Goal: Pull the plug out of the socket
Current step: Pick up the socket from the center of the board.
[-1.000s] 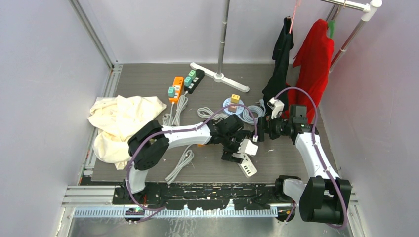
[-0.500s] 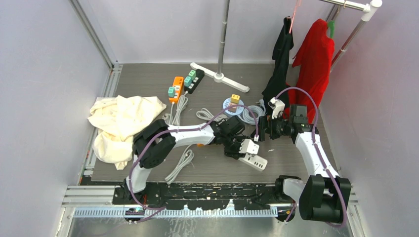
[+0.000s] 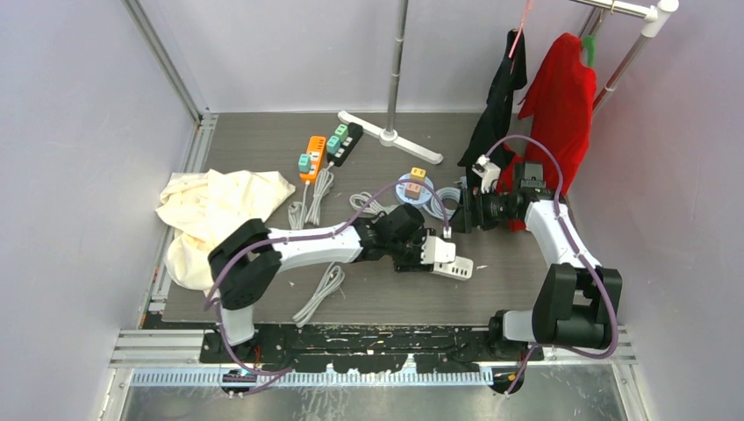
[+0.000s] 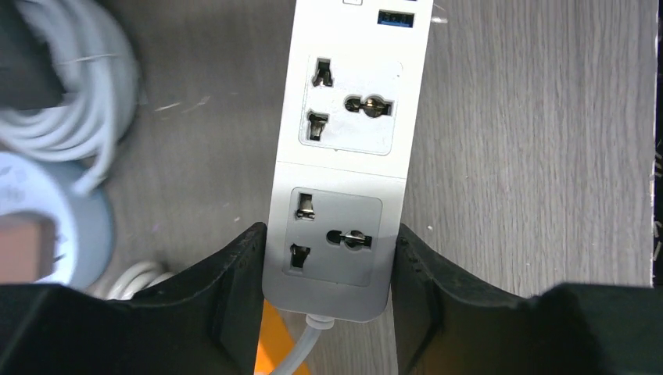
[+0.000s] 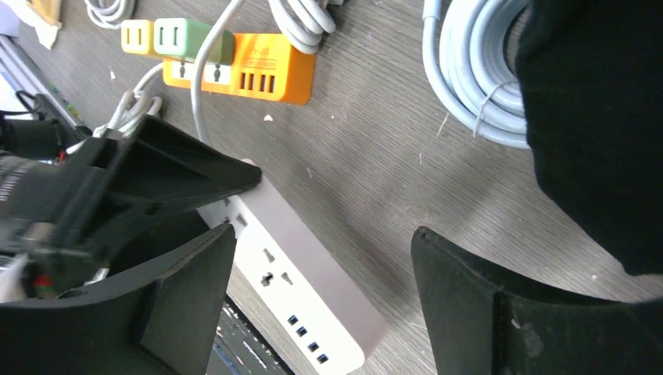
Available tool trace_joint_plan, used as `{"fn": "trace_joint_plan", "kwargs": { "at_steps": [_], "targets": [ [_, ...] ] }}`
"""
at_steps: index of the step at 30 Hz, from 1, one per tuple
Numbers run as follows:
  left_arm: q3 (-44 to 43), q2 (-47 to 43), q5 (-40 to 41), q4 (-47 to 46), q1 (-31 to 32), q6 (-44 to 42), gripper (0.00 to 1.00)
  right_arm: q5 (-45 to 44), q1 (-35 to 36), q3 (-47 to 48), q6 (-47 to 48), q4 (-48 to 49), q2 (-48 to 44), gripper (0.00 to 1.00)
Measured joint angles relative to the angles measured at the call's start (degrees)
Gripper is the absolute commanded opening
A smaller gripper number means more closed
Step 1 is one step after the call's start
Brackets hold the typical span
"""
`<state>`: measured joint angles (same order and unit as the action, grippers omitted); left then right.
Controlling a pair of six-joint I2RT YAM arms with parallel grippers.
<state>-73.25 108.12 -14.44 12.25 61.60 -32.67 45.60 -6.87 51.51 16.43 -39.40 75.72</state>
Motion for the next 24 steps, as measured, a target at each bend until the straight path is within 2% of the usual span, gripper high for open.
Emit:
{"fn": "trace_joint_plan", "kwargs": {
  "at_steps": [9, 16, 24],
  "targets": [
    [2.1, -11.0, 5.3, -3.2, -2.2, 9.3, 0.00, 3.7, 0.0, 3.4, 1.2, -1.9, 3.5, 0.86],
    [2.2, -13.5, 6.1, -0.9, -4.4, 14.9, 0.00, 5.9, -0.4, 6.0, 1.3, -0.8, 3.8, 0.86],
    [-2.3, -17.0, 11.5, 0.4, -12.0, 20.8, 0.00, 6.9, -0.4, 6.3, 2.6, -3.8, 4.7, 0.86]
  ]
}}
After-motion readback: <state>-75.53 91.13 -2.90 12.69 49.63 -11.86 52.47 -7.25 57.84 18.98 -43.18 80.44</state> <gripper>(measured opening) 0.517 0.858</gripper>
